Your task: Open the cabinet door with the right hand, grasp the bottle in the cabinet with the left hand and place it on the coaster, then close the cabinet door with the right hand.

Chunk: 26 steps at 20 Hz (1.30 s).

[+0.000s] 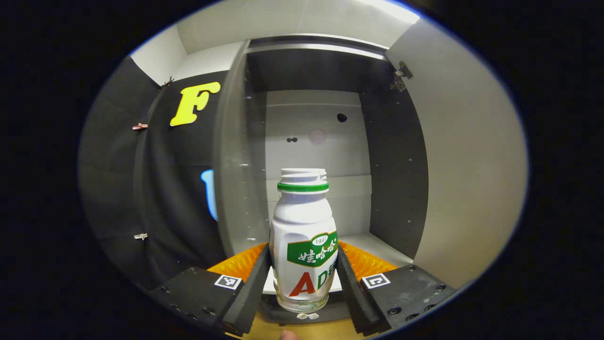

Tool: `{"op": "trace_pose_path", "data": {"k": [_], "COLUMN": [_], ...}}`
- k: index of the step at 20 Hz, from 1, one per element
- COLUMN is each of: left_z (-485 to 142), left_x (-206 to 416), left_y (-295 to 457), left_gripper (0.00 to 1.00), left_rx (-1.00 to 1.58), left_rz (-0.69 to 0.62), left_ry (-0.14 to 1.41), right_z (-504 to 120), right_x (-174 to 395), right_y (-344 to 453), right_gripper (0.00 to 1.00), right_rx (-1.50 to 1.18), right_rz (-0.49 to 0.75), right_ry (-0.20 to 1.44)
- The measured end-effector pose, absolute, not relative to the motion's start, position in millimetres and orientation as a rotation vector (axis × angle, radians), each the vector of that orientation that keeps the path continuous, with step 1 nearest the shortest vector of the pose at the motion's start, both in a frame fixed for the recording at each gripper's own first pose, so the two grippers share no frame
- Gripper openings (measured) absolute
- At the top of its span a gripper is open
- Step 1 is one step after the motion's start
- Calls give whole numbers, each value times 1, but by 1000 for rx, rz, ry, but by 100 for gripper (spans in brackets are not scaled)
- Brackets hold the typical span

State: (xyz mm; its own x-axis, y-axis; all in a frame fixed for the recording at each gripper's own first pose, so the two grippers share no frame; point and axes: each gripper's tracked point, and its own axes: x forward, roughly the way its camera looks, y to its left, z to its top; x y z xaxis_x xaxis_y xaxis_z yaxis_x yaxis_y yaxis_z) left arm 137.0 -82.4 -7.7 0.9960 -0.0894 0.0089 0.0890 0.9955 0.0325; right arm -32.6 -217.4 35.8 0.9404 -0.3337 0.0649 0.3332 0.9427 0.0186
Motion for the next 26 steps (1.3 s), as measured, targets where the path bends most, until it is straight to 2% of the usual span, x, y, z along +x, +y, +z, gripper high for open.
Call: {"op": "trace_pose_path", "data": {"k": [10,19,26], "left_z": [-57,-158,-233], "left_x": [44,-15,-43], "left_y": [-3,39,38], "left_gripper": [76,77,77], "left_rx": [28,-42,-59], "left_rz": [-39,-16,-79], "left_ry": [-23,41,22], "right_z": [48,44,45], "right_x": [-33,-40,-44], "right_y": [-202,-200,-200], "right_gripper": [99,99,98], "right_rx": [-32,-3,-16], "right_rz": [-359,-383,-421], "right_ry": [-134,-144,-141]}}
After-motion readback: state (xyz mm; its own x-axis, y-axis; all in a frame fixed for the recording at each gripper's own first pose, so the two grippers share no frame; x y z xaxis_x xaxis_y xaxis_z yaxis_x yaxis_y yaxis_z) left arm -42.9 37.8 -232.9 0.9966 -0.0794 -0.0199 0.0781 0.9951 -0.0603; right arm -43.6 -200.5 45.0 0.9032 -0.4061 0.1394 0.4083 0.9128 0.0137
